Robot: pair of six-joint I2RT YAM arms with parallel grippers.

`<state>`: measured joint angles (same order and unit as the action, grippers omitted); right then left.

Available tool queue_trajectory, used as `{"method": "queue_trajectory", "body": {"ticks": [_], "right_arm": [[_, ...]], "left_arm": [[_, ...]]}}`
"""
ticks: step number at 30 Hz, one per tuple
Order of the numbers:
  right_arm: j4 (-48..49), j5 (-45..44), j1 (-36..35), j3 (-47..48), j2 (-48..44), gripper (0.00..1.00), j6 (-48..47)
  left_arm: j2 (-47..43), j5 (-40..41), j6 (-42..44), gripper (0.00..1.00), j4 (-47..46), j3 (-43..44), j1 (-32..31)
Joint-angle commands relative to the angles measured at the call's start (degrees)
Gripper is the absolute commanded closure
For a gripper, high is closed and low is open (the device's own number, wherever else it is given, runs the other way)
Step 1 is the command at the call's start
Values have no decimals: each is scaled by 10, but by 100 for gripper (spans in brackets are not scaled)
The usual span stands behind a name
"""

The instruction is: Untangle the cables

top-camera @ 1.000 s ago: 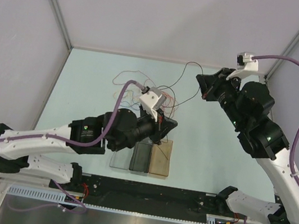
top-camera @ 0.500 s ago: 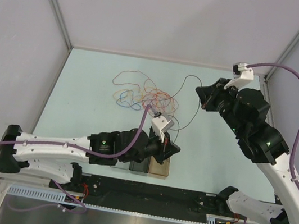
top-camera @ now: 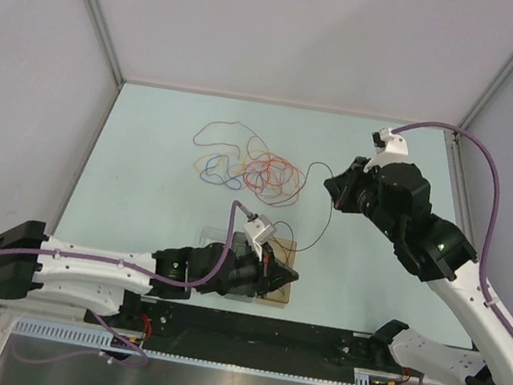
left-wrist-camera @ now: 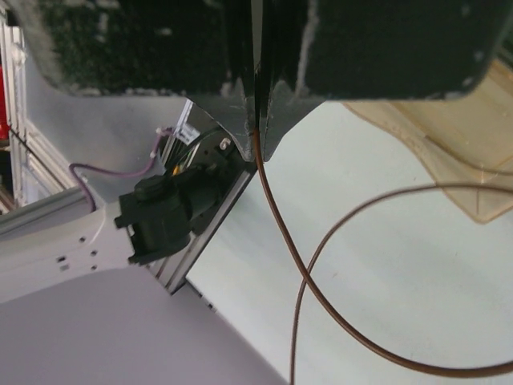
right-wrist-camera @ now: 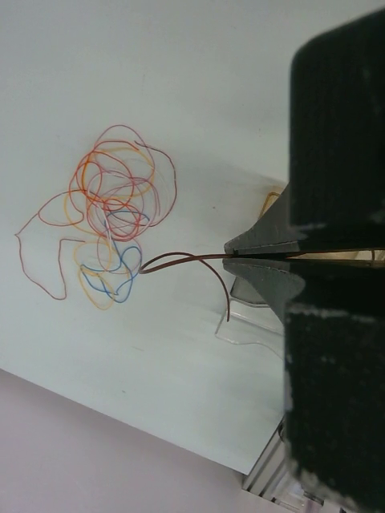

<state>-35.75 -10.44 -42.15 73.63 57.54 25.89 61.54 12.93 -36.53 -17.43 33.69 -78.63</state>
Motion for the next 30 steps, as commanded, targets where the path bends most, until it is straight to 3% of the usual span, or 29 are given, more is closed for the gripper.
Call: {"method": "queue_trajectory", "body": {"ticks": [1,9,21,30], "right_arm": [[8,7,-13,-3,3,100,15],[-7,-3,-31,-22,7,100,36],[5,-3,-87,-98,15,100,90],[-58,-47,-150,-134,6,100,151]], "left_arm": [[25,22,8,100,-110,18,0],[105,86,-39,100,-188,-2,6],[109,163,-78,100,-147,-62,7],[169,167,-109,100,-70,-18,7]]}}
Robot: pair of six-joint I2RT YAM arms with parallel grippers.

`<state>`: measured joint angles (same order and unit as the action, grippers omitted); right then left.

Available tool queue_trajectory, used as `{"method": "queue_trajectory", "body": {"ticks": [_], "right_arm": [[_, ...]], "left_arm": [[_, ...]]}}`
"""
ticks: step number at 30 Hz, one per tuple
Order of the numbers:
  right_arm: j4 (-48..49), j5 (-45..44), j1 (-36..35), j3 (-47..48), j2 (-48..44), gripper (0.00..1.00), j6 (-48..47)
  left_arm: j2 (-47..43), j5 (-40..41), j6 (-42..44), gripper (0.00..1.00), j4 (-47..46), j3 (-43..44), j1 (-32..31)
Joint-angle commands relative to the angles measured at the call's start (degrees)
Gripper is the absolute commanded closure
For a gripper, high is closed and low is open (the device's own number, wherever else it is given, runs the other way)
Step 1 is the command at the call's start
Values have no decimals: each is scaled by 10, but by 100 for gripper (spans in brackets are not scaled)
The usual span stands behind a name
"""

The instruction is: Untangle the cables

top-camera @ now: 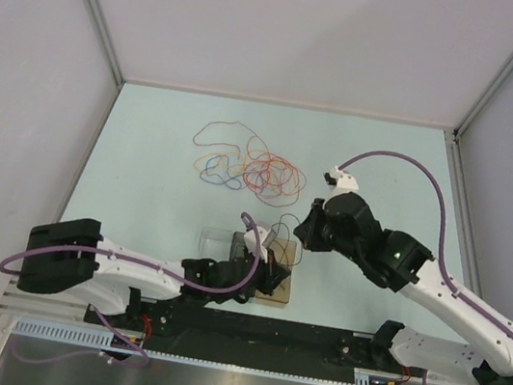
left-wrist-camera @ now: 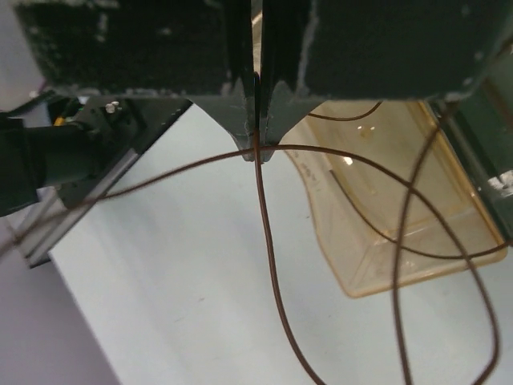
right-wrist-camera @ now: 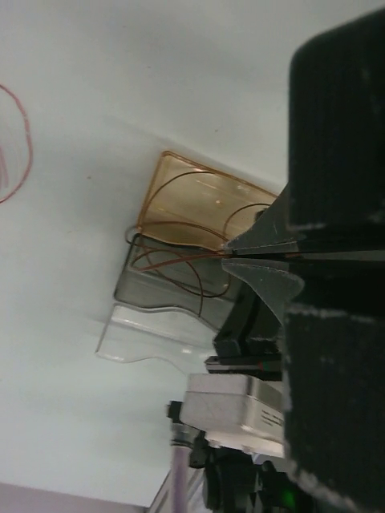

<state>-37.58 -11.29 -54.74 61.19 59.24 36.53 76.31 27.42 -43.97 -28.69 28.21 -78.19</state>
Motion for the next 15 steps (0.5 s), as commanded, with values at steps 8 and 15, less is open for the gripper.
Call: {"method": "queue_trajectory", "body": {"ticks": [8,15], "right_arm": [[-84,-83,-99,-41,-4,100,114],[-73,-89,-113,-52,40,100,139]], "left_arm": [[55,25,-61,94,205,116,2],[50,11,-83,67,321,153,3]]}}
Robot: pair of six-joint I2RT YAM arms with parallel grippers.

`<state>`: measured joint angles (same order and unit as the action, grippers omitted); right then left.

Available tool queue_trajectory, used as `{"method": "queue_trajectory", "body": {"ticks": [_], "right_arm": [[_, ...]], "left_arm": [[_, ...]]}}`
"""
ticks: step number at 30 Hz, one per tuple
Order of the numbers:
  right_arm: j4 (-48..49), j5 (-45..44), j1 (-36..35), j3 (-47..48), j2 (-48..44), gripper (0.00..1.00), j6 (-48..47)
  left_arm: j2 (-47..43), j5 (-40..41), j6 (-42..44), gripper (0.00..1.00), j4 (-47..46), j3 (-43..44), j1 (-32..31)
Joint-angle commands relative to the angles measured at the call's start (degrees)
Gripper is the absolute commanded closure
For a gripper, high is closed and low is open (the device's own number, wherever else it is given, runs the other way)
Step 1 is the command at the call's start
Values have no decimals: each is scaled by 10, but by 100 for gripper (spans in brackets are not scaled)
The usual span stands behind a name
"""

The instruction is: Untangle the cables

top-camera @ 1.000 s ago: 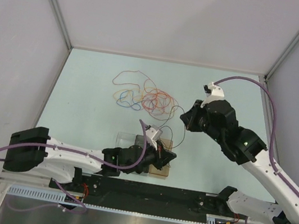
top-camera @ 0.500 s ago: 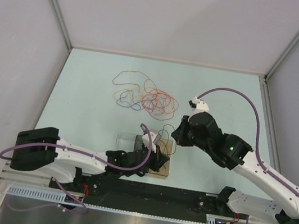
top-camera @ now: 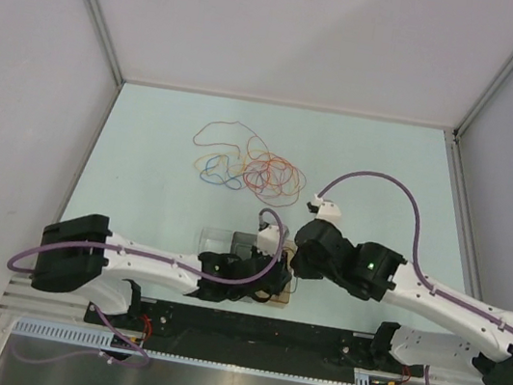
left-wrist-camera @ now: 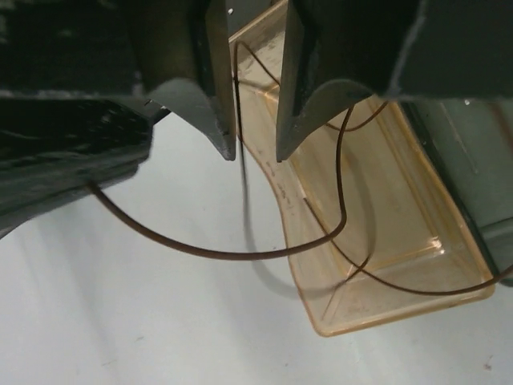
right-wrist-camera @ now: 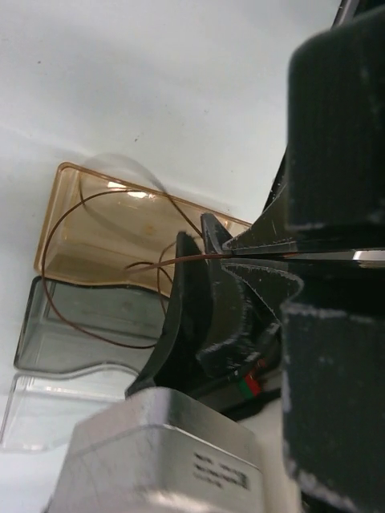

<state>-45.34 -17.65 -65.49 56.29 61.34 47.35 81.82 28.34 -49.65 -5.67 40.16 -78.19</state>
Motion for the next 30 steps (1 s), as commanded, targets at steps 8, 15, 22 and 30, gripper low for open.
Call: {"method": "queue_trajectory", "body": {"ticks": [8,15,22,30], "right_arm": [[24,-25,-5,-3,73,100,41],[25,-33,-2,-3,110,100,61],[-1,-55,12,-3,99,100,74],[7,-49,22,-3,112,100,70]], "left_arm": [[-59,-7,-42,43,160,47,2],[-123,4,-50,36,251,72,2],[-171,52,-58,36,287,52,6],[-135,-10,-19,53,124,-13,28]]}}
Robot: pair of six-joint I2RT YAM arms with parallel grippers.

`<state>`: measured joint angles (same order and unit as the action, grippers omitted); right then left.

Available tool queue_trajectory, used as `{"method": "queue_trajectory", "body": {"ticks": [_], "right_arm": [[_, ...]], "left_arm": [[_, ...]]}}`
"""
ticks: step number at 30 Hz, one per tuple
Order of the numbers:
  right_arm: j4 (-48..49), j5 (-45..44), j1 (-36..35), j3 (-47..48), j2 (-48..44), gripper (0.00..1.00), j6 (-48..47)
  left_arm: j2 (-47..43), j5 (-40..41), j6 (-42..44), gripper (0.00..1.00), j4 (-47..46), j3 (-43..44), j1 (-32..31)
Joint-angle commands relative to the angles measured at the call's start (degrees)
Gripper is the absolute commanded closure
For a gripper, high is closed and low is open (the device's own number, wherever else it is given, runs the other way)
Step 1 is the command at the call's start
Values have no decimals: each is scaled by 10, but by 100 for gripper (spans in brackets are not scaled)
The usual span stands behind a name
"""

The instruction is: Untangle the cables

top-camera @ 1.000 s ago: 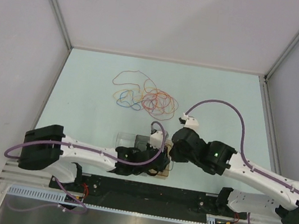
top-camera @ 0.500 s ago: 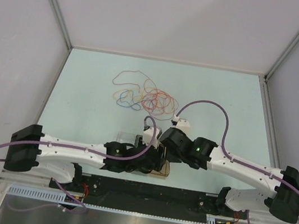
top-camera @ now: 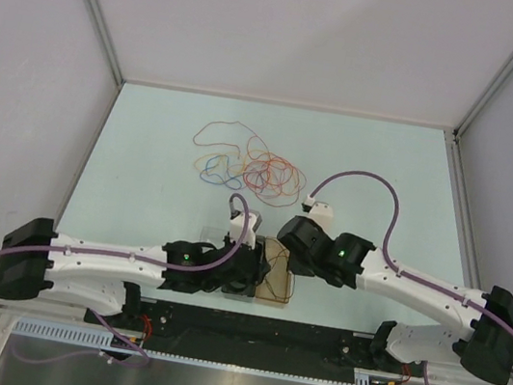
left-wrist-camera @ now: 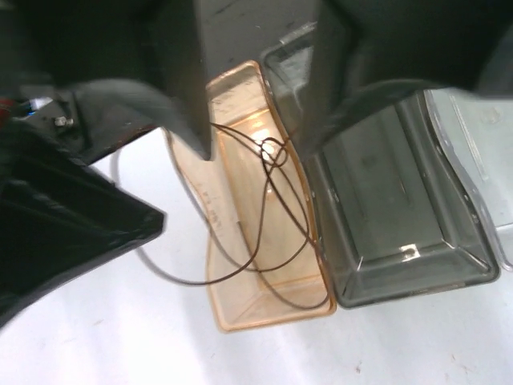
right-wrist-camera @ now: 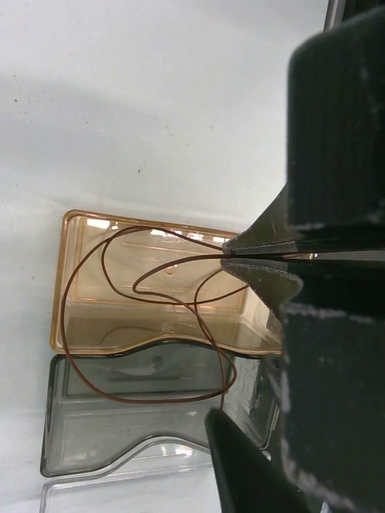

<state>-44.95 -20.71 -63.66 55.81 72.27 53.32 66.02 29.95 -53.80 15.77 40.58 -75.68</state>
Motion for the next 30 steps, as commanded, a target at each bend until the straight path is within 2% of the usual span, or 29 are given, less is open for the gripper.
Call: {"method": "queue_trajectory", "body": {"ticks": [1,2,3,6,9,12,16,20,23,24,25,30], "right_arm": [[4,-18,5,2,7,100,12],[4,-21,6,2,9,100,17],[4,-20,6,2,16,100,20],[16,-20,8,2,25,100,19],[33,-21,10,2,41,100,15],[57,-20,12,1,53,100,7],[93,1,22,-13,70,100,-6],[112,29,31,-23,81,100,-13],[117,42,29,-26,80,100,-16],[116,44,30,-26,78,100,-16],[116,46,30,-26,75,100,-16],[114,50,30,-25,45,100,-25]], "left_arm": [[34,-30,26,56,-99,-14,3],[56,-35,27,58,-108,-9,4],[67,-41,35,68,-114,-4,4],[96,-75,51,80,-155,5,4],[118,-90,54,89,-185,13,4],[144,-95,54,92,-175,29,5],[157,-98,53,92,-180,35,8],[158,-87,41,89,-141,38,11],[148,-82,35,78,-121,33,12],[144,-79,34,68,-116,32,12],[140,-77,33,64,-109,31,13],[105,-62,31,50,-72,34,12]]}}
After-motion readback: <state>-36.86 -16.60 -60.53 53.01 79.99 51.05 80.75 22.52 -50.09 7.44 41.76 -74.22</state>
